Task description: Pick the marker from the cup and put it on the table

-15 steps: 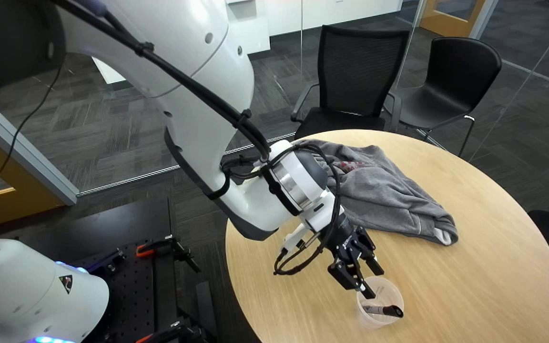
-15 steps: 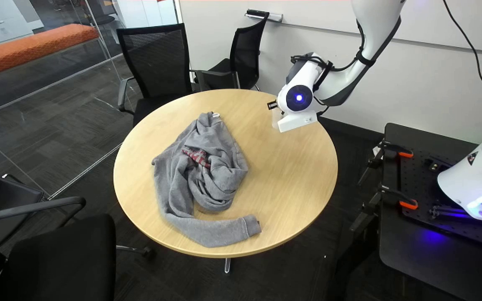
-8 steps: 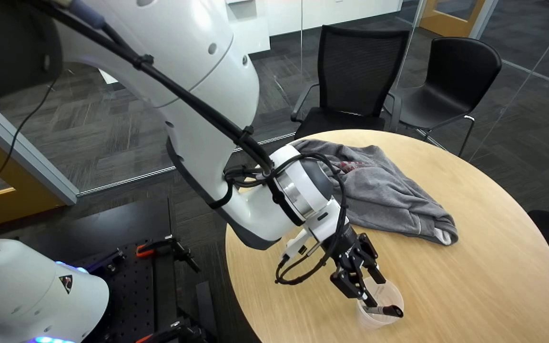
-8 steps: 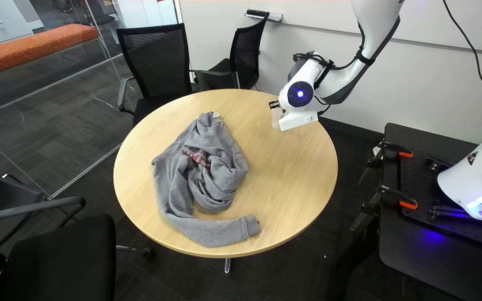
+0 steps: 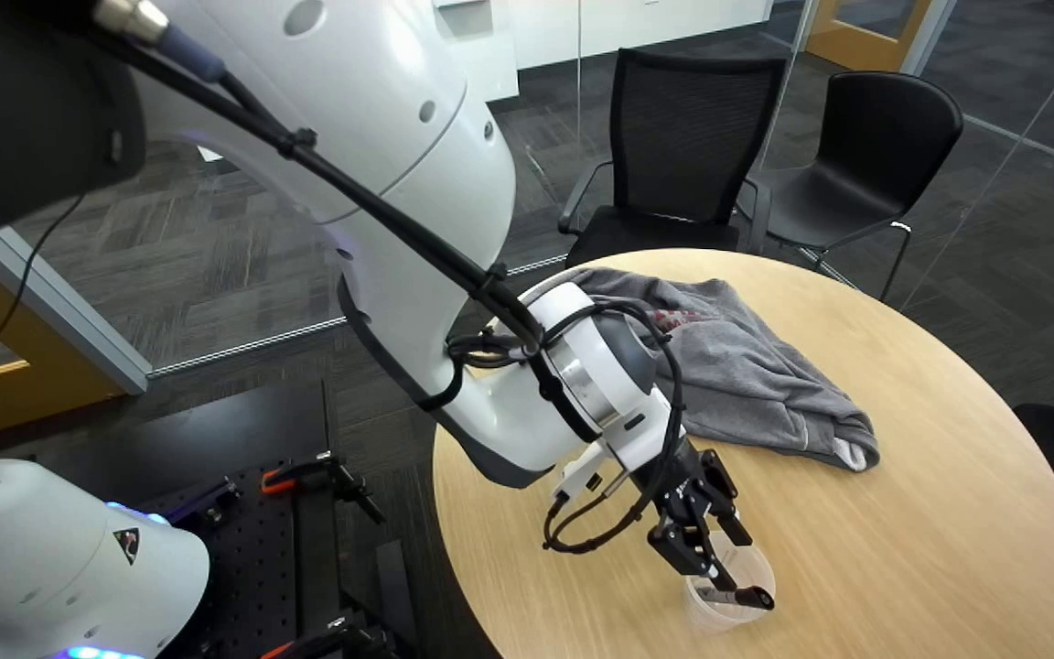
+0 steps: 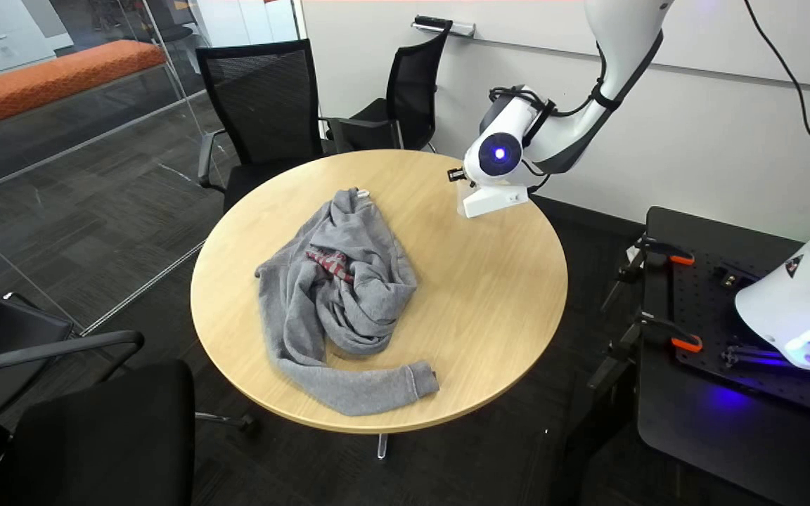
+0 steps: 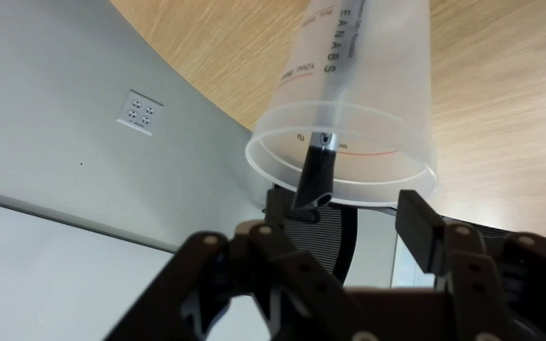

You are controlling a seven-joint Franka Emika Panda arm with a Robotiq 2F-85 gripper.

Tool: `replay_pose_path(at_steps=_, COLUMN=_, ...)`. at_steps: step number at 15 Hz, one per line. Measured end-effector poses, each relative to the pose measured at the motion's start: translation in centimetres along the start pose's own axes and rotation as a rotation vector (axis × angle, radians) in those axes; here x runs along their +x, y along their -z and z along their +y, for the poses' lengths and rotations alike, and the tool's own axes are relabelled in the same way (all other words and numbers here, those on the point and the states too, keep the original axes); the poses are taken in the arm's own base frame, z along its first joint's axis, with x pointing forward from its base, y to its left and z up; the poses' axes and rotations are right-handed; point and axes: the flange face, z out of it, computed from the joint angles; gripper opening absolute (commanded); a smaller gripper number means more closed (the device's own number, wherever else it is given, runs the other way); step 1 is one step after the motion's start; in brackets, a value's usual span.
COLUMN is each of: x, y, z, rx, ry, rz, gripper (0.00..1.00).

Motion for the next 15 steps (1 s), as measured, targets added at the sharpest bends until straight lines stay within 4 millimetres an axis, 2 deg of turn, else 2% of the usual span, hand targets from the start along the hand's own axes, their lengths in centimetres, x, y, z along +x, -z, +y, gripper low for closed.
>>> replay_pose_path(at_steps=8, x=0.6, y=-2.0, z=0.1, rx=-0.001, ry=-0.033, rz=-0.020, gripper=0.63)
replay_pose_path(at_steps=11, x=0.9, y=-2.7, z=0.3, rx=-0.009, ry=-0.048, rz=-0.027, gripper=0.58)
replay_pose_path(at_steps=13, x=0.9, y=-3.1, z=0.3, rx=-0.013, ry=-0.053, rz=-0.031, gripper=0.35)
replay_pose_path(at_steps=14, x=0.8, y=-3.2, z=0.2, rx=-0.015, ry=-0.055, rz=-0.033, gripper=0.31)
replay_pose_path(at_steps=15, x=0.7, y=-3.3, z=0.2, rx=-0.016, ry=-0.055, rz=-0.035, gripper=0.22)
